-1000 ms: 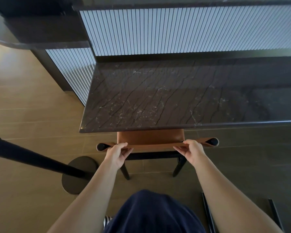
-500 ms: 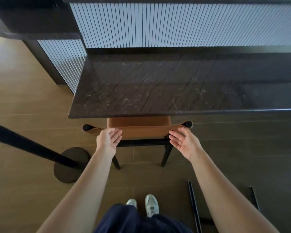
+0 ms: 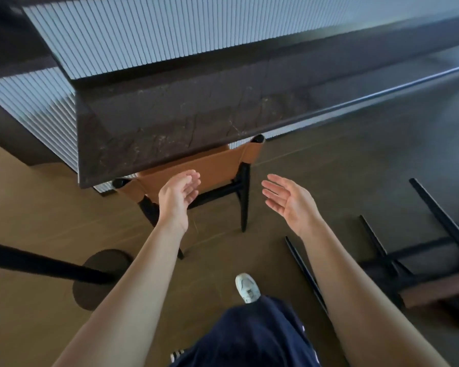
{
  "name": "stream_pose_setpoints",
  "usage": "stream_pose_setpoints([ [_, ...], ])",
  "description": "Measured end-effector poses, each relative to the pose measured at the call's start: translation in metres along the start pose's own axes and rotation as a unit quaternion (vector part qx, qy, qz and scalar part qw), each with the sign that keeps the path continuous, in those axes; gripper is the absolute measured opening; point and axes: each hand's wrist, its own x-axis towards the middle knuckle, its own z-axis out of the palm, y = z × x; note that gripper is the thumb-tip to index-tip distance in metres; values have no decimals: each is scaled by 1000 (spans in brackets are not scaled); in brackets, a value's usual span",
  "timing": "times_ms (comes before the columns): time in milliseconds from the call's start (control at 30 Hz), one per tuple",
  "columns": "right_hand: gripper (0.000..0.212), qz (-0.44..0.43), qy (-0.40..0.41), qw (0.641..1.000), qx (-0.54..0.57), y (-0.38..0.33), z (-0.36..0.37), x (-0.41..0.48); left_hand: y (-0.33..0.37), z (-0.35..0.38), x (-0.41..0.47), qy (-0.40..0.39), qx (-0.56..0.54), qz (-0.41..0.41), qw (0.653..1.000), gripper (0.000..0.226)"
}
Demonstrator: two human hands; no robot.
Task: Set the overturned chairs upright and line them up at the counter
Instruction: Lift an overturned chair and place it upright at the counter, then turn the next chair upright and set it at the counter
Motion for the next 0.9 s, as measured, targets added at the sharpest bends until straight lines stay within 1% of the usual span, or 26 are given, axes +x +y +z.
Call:
stream_pose_setpoints([
  [33,26,-3,11,1000,6,7,-5,-11,-2,-1,-7,6,11,5,1000,20],
  [100,25,-12,43,999,25,26,-18,-43,-6,-4,-26,-12,30,0,999,18],
  [233,26,-26,89,994,58,57,-41,-98,-17,-4,-61,-82,59,-12,995,19],
  [433,27,-59,173,978,103,81,-83,-175,-41,15,-118,-155,106,-25,982,26],
  [533,27,-88,216,961,146,92,-114,-218,-53,31,-148,-198,123,-40,972,25],
  [667,29,-133,276,928,213,112,-162,-280,-75,50,-193,-264,126,-40,955,26],
  [767,29,-152,301,914,228,136,-197,-335,-99,59,-243,-314,138,-42,938,25],
  [900,28,-149,328,902,240,178,-240,-409,-138,65,-320,-344,138,-65,927,25],
])
